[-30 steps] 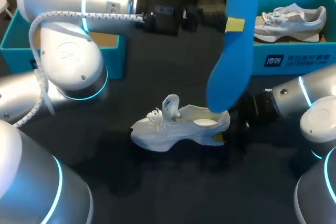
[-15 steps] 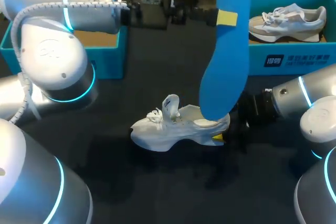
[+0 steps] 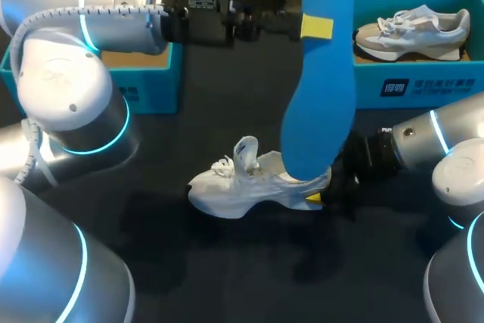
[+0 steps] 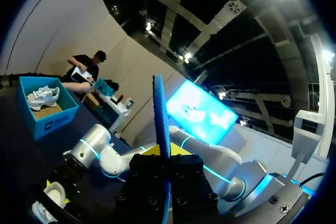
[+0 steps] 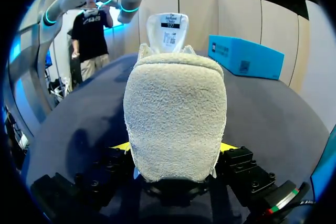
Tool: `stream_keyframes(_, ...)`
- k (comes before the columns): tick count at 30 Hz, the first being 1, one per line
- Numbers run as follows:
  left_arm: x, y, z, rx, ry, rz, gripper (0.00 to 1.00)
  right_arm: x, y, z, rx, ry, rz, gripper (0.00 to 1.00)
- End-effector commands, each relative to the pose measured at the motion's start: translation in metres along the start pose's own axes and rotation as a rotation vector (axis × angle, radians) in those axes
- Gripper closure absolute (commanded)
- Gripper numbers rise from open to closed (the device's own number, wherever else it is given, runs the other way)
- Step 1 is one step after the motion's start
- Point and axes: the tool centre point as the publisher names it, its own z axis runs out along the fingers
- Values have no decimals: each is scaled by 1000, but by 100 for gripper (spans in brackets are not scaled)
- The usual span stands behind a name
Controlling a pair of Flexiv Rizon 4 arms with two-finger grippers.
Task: Take the shoe out of the shoebox, open the shoe tongue, remove and reinsert the insole, then place the shoe into the shoebox
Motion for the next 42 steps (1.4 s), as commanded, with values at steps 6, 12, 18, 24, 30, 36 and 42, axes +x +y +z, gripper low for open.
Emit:
stream_keyframes(6,-4,4,6,19,13,4,100,1,-1,1,3,-1,-1,100)
stream_keyframes(12,-4,4,6,19,13,4,100,1,-1,1,3,-1,-1,100)
stream_keyframes(18,-4,4,6,19,13,4,100,1,-1,1,3,-1,-1,100)
stream_keyframes(24,-4,4,6,19,13,4,100,1,-1,1,3,-1,-1,100)
stream_keyframes(30,-4,4,6,19,13,4,100,1,-1,1,3,-1,-1,100)
stream_keyframes(36,1,10,9,45,33,-53,100,1,-1,1,3,-1,-1,100)
stream_keyframes(42,13,19,10,53,48,-149,100,1,-1,1,3,-1,-1,100)
